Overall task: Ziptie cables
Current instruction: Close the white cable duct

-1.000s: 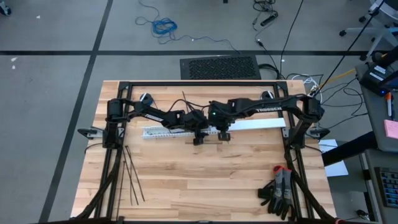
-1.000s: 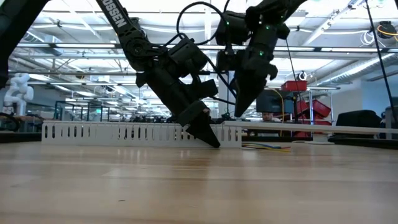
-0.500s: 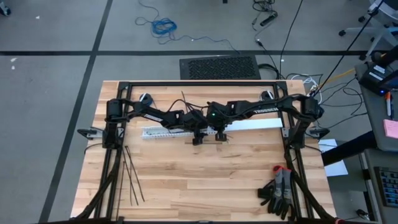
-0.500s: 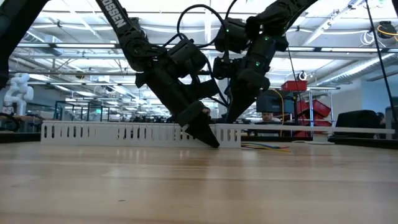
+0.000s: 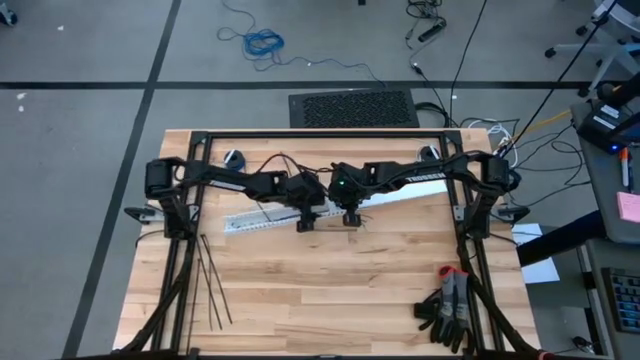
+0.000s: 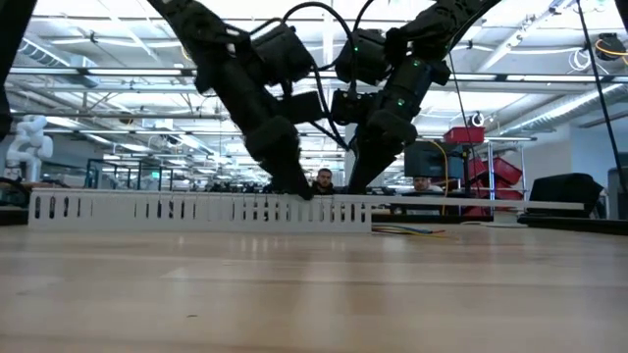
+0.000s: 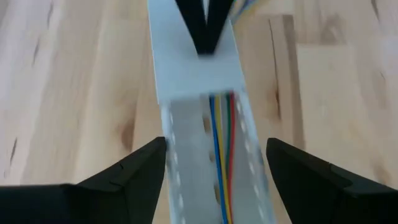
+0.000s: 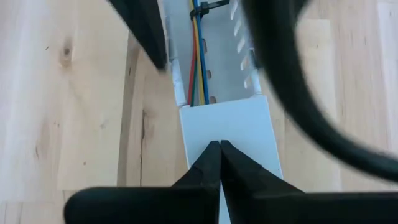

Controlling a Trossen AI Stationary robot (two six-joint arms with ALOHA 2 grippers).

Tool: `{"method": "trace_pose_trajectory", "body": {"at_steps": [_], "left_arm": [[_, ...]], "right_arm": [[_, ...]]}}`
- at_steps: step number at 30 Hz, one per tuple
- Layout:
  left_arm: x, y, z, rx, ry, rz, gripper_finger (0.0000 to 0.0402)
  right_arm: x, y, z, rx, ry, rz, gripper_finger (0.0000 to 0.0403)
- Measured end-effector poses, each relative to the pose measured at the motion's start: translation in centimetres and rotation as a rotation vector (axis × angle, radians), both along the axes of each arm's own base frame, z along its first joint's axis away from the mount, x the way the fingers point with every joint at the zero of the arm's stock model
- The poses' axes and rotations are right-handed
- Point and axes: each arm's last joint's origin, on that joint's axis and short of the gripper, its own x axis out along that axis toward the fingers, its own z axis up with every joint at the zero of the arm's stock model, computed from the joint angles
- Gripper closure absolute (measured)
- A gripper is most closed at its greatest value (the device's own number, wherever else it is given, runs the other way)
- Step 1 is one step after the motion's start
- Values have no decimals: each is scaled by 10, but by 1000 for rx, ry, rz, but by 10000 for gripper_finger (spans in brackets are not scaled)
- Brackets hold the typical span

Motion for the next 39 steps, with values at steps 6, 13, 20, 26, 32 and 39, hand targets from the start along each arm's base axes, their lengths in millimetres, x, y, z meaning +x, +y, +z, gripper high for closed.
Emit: {"method": "trace_pose_trajectory", "body": {"at_steps": [6, 13, 20, 26, 32, 39], "left_arm": [[-16, -6, -8, -30, 119, 53, 127], [-31, -8, -34, -42, 125, 128, 130], [-31, -7, -35, -24, 103, 126, 173], [-30, -6, -36, -16, 98, 124, 173], [-29, -6, -37, -13, 96, 120, 173], [-26, -5, -37, 5, 74, 103, 173]], "right_arm": [[0, -1, 0, 1, 3, -4, 403], [0, -1, 0, 3, 1, -11, 403], [5, -3, 1, 1, -62, -19, 403], [10, -3, -2, 1, -106, -15, 403], [22, -1, -13, -11, -119, -26, 403], [10, 2, 27, -64, -156, -25, 403]]}}
